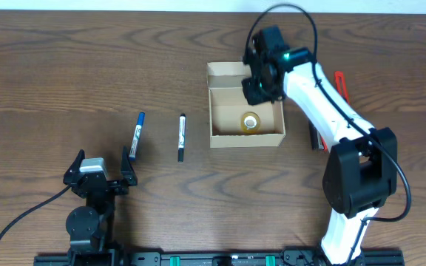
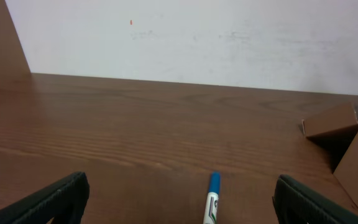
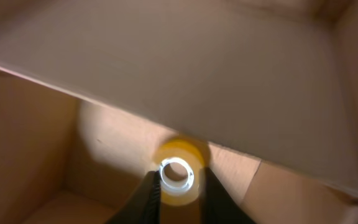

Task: Pack container
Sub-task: 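Lift the right gripper out of the box toward the red stapler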

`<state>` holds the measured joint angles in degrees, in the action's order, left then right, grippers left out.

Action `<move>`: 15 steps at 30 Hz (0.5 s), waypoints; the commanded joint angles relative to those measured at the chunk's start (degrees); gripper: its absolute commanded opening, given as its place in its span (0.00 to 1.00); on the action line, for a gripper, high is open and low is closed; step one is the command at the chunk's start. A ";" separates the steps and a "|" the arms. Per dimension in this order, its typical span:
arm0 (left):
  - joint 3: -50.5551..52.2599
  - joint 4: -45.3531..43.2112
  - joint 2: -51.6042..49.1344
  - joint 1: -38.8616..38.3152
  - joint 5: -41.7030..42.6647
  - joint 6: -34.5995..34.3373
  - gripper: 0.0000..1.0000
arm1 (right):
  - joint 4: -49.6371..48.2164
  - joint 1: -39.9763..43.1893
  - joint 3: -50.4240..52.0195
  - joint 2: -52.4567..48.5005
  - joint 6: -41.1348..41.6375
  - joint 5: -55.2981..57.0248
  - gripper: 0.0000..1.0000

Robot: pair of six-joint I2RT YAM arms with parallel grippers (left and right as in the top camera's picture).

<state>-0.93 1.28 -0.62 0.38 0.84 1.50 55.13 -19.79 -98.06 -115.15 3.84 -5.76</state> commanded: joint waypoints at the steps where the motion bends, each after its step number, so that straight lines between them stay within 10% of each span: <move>1: 0.68 3.10 0.42 0.37 0.22 -0.22 0.95 | 2.10 -0.44 -5.53 -0.37 -0.04 1.95 0.14; 15: 0.66 3.10 0.42 0.37 0.22 -0.22 0.95 | 18.16 17.29 -25.86 -0.35 0.79 31.21 0.21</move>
<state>-0.93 1.28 -0.62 0.38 0.84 1.50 72.49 -9.52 -122.02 -115.13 4.08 20.01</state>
